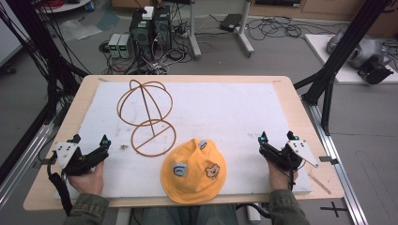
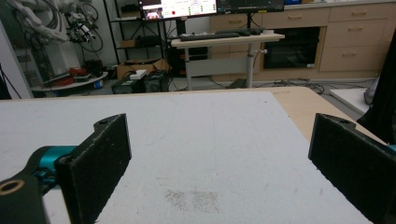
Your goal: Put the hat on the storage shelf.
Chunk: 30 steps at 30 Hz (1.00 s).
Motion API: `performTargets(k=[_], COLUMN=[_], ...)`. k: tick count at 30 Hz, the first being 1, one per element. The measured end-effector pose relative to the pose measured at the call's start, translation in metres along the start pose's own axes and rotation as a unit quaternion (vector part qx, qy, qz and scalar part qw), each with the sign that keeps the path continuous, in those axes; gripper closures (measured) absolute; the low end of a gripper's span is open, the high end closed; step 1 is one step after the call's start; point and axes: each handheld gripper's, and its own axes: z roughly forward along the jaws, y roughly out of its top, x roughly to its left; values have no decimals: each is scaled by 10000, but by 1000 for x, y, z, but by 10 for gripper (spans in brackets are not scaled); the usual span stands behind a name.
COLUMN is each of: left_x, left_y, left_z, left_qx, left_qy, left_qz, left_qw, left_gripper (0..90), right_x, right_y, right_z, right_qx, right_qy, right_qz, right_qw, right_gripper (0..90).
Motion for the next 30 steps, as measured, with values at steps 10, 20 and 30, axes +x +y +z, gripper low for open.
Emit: performTargets(k=[10, 20, 30], left_x=[0, 0, 2], left_y=[0, 0, 0], left_z=[0, 0, 0], left_qx=[3, -13, -27], left_qy=[-17, -27, -26], left_qz=[2, -5, -38], left_qw=[10000, 10000, 10000], left_gripper=[75, 75, 75], right_x=[-1, -2, 1], right_y=[0, 0, 2], right_z=[-1, 0, -1], right_qx=[-7, 4, -15], right_qy=[-19, -14, 42], right_qz=[25, 43, 84], right_qw=[10000, 10000, 10000], right_gripper=[54, 54, 54])
